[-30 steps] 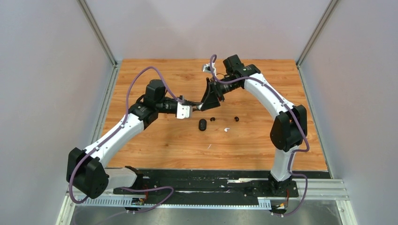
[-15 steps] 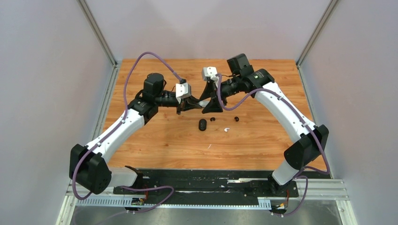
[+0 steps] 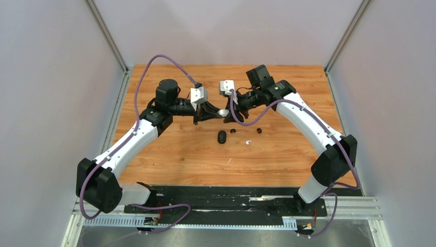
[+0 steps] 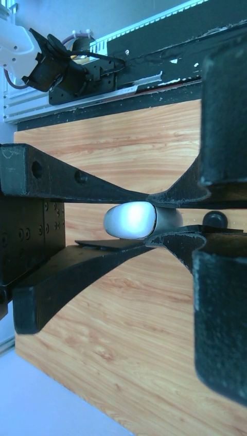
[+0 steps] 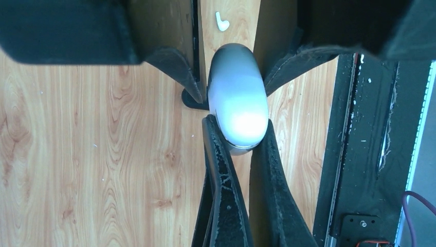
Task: Insert the wireless bluetooth earbuds into the charging case
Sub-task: Pick up the charging case at the center of the board, then open the charging case.
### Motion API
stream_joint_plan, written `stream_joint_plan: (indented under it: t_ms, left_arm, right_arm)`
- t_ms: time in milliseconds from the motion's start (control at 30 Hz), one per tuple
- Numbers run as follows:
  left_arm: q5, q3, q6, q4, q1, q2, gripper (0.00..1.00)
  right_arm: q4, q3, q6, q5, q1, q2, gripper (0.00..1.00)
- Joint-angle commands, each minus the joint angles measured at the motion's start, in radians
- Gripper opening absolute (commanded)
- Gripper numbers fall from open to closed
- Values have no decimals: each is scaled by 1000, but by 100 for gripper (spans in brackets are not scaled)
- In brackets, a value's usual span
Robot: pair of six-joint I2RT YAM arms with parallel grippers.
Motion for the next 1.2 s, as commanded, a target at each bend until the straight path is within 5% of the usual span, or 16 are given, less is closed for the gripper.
stream_joint_plan:
  t_ms: [0, 233, 567, 900, 1033, 1167]
  left_arm:
    - [31, 24, -14, 43, 1, -15, 0]
    - [29, 41, 59, -44, 1, -8, 0]
    - [33, 62, 68, -70, 1, 9, 0]
    - [40, 80, 85, -109, 1, 28, 0]
    - [42, 83, 87, -114, 1, 33, 0]
    - [41, 83, 86, -114, 1, 34, 0]
  right_arm:
    - [36, -3, 8, 17, 3, -37, 36]
    - [48, 23, 76, 23, -4, -46, 47]
    - [64, 41, 111, 30, -18, -52, 37]
    - [78, 61, 143, 53, -23, -67, 50]
    - [79, 63, 147, 44, -24, -69, 42]
    - [78, 63, 147, 32, -28, -67, 19]
